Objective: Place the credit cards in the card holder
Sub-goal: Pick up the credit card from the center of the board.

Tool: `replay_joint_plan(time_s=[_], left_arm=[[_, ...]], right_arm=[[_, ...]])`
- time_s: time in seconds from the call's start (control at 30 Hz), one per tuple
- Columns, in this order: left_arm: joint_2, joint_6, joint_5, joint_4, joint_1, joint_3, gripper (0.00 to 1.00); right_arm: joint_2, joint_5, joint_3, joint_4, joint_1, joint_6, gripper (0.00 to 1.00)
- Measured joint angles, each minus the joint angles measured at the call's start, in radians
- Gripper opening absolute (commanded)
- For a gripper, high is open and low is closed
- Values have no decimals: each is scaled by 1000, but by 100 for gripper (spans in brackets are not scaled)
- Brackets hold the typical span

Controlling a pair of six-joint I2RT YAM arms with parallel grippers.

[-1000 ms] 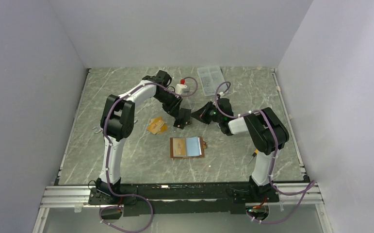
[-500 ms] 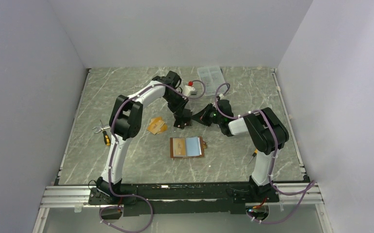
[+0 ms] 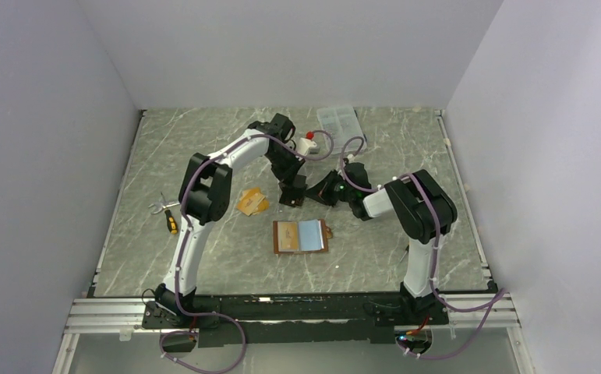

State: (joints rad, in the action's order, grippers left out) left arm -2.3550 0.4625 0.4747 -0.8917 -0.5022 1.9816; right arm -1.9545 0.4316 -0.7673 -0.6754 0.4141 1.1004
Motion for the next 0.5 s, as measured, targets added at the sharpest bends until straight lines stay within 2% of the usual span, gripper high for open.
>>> replay_joint_plan(time_s=[0.27, 0.5], left_arm=[[-21, 16, 1, -36, -1, 37, 5], [-38, 32, 14, -63, -1, 68, 4]], right_arm=[[-12, 17, -7, -14, 7, 4, 17], [-37, 24, -9, -60, 15, 20, 22]])
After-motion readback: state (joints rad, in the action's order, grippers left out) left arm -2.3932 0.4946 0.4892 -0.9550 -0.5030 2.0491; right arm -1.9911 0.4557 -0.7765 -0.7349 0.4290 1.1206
